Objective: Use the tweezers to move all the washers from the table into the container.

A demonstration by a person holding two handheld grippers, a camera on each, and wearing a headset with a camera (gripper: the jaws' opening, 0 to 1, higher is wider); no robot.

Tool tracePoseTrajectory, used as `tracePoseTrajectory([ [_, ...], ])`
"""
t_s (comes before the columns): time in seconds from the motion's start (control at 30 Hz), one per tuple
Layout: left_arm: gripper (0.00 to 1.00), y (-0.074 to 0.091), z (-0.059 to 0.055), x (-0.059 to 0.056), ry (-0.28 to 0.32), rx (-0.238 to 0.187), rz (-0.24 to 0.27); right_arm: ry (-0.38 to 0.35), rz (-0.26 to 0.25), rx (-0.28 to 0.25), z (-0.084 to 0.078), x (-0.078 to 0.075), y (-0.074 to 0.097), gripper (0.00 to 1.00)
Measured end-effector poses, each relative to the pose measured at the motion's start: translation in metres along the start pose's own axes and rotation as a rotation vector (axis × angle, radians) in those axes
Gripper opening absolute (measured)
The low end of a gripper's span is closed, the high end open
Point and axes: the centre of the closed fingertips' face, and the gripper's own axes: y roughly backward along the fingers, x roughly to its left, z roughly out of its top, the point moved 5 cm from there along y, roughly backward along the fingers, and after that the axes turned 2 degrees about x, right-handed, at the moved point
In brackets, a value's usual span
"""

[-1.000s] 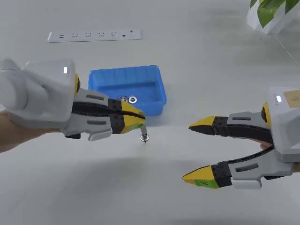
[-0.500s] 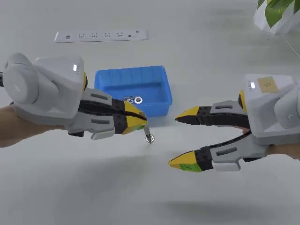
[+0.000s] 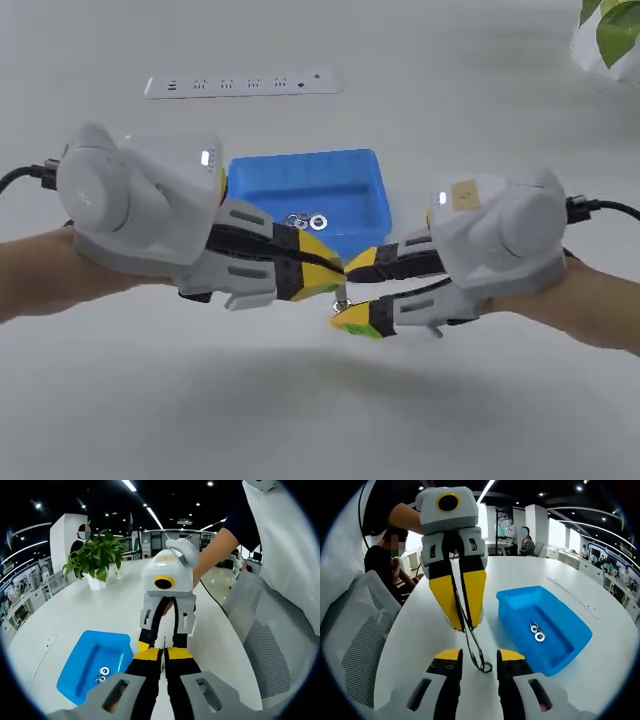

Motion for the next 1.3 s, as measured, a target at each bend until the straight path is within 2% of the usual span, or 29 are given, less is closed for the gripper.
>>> tracePoseTrajectory([
  [0.07,0.06,0.0,0.0,0.0,0.001,0.001,-0.001,0.035,0.007,0.017,0.001,-0.002,-0.002,0.22],
  [0.1,0.06,-0.001,0.0,0.0,0.001,0.001,0.001,0.056,0.03,0.023,0.001,0.0,-0.002,0.21],
  [0.2,0.06,-0.001,0.0,0.002,0.008,0.0,0.008,0.083,0.054,0.034,0.001,0.006,-0.003,0.12],
  [0.23,0.06,-0.001,-0.001,0.001,0.017,0.001,-0.002,0.097,0.038,0.041,0.0,0.006,-0.004,0.11],
  [0.33,0.06,-0.002,0.0,0.001,0.009,-0.002,-0.001,0.09,0.05,0.042,-0.001,0.006,-0.003,0.11],
  [0.5,0.06,-0.004,0.001,0.002,0.007,-0.003,0.005,0.126,0.035,0.032,-0.002,0.007,-0.002,0.09],
  [0.57,0.07,-0.006,0.001,0.005,-0.069,0.028,0.048,0.123,0.023,0.023,-0.002,0.006,-0.002,0.08],
  [0.6,0.07,-0.007,0.001,0.002,-0.098,0.041,0.041,0.121,0.021,0.022,-0.002,0.005,-0.002,0.08],
  [0.7,0.09,-0.008,-0.002,-0.001,-0.068,0.047,0.03,0.143,0.016,0.024,-0.002,0.008,-0.003,0.08],
  [0.73,0.12,-0.008,-0.003,-0.002,-0.049,0.055,0.021,0.145,0.015,0.026,-0.001,0.008,-0.003,0.08],
  [0.8,0.18,-0.008,-0.003,-0.004,-0.037,0.045,0.017,0.15,0.015,0.025,-0.001,0.01,-0.003,0.08],
  [0.83,0.2,-0.006,-0.001,-0.004,-0.031,0.03,0.029,0.151,0.014,0.024,-0.001,0.01,-0.003,0.08],
  [1.0,0.23,0.004,0.001,-0.004,-0.005,0.025,0.068,0.157,0.008,0.019,0.003,0.011,-0.003,0.08],
  [1.13,0.3,0.02,-0.004,-0.008,0.031,0.024,0.111,0.156,-0.003,0.006,0.011,0.011,0.002,0.08],
  [1.17,0.33,0.025,-0.005,-0.008,0.019,0.013,0.144,0.155,-0.006,0.0,0.014,0.011,0.005,0.08],
  [1.23,0.4,0.032,-0.009,-0.012,0.046,0.021,0.149,0.157,-0.008,-0.005,0.017,0.011,0.01,0.08],
  [1.3,0.43,0.039,-0.014,-0.017,0.059,0.025,0.152,0.167,-0.008,-0.007,0.021,0.011,0.015,0.08],
])
